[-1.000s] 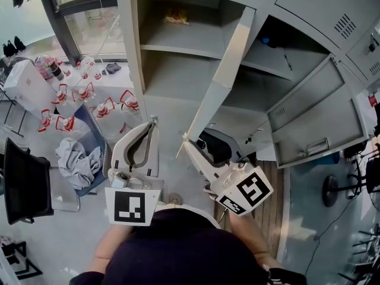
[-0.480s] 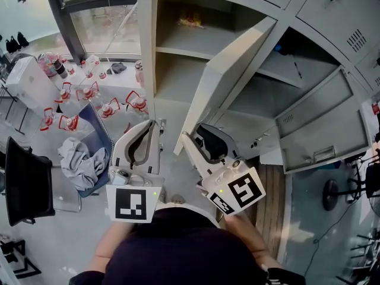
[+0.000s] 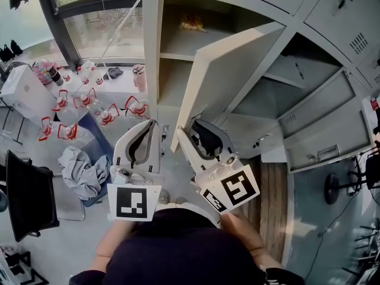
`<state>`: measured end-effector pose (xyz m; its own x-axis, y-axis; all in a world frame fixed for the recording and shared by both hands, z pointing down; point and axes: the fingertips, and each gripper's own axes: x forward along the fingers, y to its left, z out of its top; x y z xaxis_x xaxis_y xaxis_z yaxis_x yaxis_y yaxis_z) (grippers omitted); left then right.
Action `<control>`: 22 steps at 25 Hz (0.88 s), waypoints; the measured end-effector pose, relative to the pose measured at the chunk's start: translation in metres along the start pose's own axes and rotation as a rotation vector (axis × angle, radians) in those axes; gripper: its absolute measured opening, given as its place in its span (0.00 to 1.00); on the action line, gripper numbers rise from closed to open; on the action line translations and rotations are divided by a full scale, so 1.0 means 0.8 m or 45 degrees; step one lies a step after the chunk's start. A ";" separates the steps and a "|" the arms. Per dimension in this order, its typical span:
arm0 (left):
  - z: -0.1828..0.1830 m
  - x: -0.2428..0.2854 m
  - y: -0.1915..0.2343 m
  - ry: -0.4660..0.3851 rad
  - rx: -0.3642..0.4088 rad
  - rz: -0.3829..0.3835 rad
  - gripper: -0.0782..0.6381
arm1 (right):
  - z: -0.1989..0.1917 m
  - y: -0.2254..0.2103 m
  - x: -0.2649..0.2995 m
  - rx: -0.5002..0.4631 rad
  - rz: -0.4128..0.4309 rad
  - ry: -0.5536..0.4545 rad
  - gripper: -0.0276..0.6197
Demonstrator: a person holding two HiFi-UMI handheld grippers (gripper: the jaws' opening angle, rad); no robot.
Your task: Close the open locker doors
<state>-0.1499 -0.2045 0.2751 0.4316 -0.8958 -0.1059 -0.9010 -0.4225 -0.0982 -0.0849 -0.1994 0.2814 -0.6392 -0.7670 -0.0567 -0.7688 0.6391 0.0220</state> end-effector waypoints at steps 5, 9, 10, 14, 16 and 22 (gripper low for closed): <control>-0.006 0.010 0.008 -0.004 -0.011 -0.038 0.11 | -0.001 -0.002 0.017 -0.011 -0.043 -0.008 0.21; -0.010 0.013 0.015 -0.006 -0.011 -0.054 0.11 | -0.001 -0.002 0.028 -0.018 -0.074 -0.012 0.21; -0.011 0.014 0.016 -0.006 -0.011 -0.056 0.11 | -0.002 -0.002 0.031 -0.020 -0.080 -0.012 0.21; -0.011 0.016 0.022 -0.014 -0.007 -0.063 0.11 | -0.002 -0.004 0.042 -0.023 -0.100 -0.012 0.21; -0.013 0.017 0.025 -0.011 -0.004 -0.064 0.11 | -0.003 -0.006 0.048 -0.023 -0.109 -0.010 0.21; -0.019 0.023 0.037 -0.001 -0.009 -0.054 0.11 | -0.006 -0.010 0.068 -0.033 -0.125 -0.003 0.21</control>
<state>-0.1694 -0.2355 0.2855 0.4691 -0.8771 -0.1028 -0.8824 -0.4608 -0.0953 -0.1138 -0.2464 0.2825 -0.5607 -0.8257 -0.0624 -0.8280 0.5591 0.0422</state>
